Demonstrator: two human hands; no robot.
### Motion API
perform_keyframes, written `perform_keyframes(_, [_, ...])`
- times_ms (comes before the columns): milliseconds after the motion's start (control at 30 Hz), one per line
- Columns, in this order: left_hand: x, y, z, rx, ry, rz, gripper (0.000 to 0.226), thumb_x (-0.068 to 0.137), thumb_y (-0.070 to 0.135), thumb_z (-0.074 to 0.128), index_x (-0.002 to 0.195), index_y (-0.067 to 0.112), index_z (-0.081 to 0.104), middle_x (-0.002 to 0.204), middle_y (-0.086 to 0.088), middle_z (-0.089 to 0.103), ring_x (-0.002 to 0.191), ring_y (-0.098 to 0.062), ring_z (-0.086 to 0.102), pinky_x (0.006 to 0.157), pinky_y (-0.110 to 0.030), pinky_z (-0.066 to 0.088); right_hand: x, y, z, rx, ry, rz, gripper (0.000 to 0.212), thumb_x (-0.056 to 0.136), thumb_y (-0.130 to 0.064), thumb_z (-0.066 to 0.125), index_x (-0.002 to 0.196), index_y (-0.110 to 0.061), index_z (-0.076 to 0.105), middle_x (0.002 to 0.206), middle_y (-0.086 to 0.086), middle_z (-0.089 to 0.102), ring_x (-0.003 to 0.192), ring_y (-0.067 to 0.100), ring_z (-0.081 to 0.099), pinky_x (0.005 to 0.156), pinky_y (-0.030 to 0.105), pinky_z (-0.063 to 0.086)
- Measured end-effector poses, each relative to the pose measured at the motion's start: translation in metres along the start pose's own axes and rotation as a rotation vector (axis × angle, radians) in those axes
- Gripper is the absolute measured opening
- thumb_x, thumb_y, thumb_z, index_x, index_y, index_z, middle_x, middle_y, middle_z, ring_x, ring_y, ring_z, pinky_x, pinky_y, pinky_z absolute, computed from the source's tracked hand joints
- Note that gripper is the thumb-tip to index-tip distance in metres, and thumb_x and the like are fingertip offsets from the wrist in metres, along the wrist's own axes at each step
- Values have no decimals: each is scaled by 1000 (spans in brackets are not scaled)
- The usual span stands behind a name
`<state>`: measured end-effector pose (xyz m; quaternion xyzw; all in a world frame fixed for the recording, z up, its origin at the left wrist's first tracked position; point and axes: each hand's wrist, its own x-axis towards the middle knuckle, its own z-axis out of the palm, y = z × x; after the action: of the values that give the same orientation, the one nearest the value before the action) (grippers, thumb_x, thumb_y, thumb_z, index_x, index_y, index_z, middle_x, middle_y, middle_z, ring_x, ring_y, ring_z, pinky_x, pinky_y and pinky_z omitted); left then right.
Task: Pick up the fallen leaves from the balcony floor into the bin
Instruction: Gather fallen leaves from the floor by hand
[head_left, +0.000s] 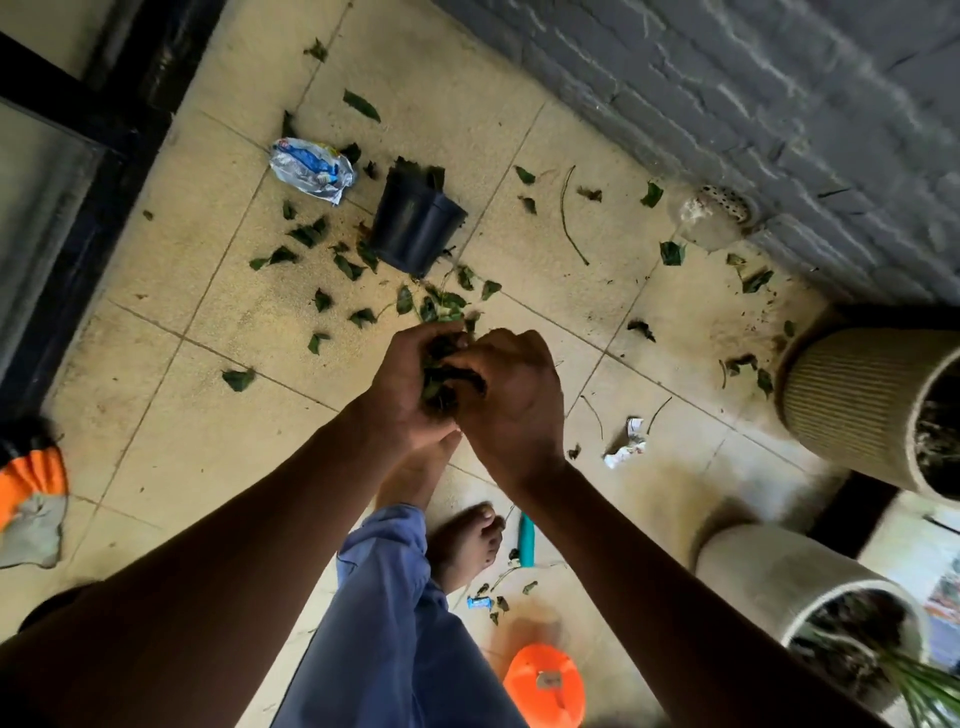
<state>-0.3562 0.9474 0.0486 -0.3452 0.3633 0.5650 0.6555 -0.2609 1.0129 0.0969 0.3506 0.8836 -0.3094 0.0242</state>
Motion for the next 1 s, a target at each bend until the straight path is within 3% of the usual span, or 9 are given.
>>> perform_keyframes(67, [-19,-4,14,27,-25,11,12,86,26,67,84,17,59,79,1,53,73,-14,54,69,-23,39,-7,-9,-17,-57,53,-25,23,78,-9,62,92,-19,78,94,2,65,87,25,55,63,27,46])
perform_keyframes(233, [-67,-17,46,86,-72,59,17,99,25,50,90,14,60,80,-4,55,75,-17,58,70,-25,50,-30,-46,-55,-238,90,-44,15,71,-7,68,83,-11,74,94,7,64,85,27,56,52,29,43])
perform_keyframes(333, [-95,-31,57,131,-36,85,47,103,20,35,63,16,59,59,-1,52,53,-13,56,53,-18,49,-53,-72,-76,-244,14,-30,27,60,2,72,86,-7,73,91,10,65,84,29,59,53,32,50])
perform_keyframes(400, [-115,-41,60,155,-14,49,58,103,26,36,48,21,55,48,4,46,42,-10,48,48,-18,41,-74,-87,-92,-208,-55,-9,36,58,2,73,94,-4,71,92,11,65,85,28,59,57,33,51])
perform_keyframes(533, [-141,-56,56,244,152,-22,44,90,34,58,51,22,41,47,6,28,44,-11,28,53,-26,25,-115,-100,-115,-172,-64,18,38,61,7,73,95,-9,68,77,6,65,71,22,56,54,31,46])
perform_keyframes(633, [-163,-75,65,238,93,-48,37,79,32,68,55,21,42,52,4,28,51,-14,29,59,-28,27,-139,-97,-127,-231,13,28,26,67,3,60,84,-15,67,75,2,62,71,22,53,55,31,43])
perform_keyframes(800, [-195,-110,84,277,-120,-12,30,90,31,60,64,17,52,61,-1,44,58,-16,48,68,-30,40,-171,-95,-143,-232,89,121,26,70,-14,47,82,-16,70,96,5,57,84,25,53,55,33,49])
perform_keyframes(933, [-205,-120,88,281,-40,-21,40,97,30,52,60,18,44,53,0,40,50,-16,47,62,-27,43,-185,-102,-149,-162,94,114,24,69,-16,47,77,-15,69,93,6,58,81,27,56,52,33,50])
perform_keyframes(1000, [-200,-119,84,330,50,-30,37,95,28,56,62,19,42,52,1,39,47,-15,43,52,-24,41,-195,-96,-148,-1,96,84,18,73,-11,56,81,-16,71,94,3,60,83,25,59,57,32,53])
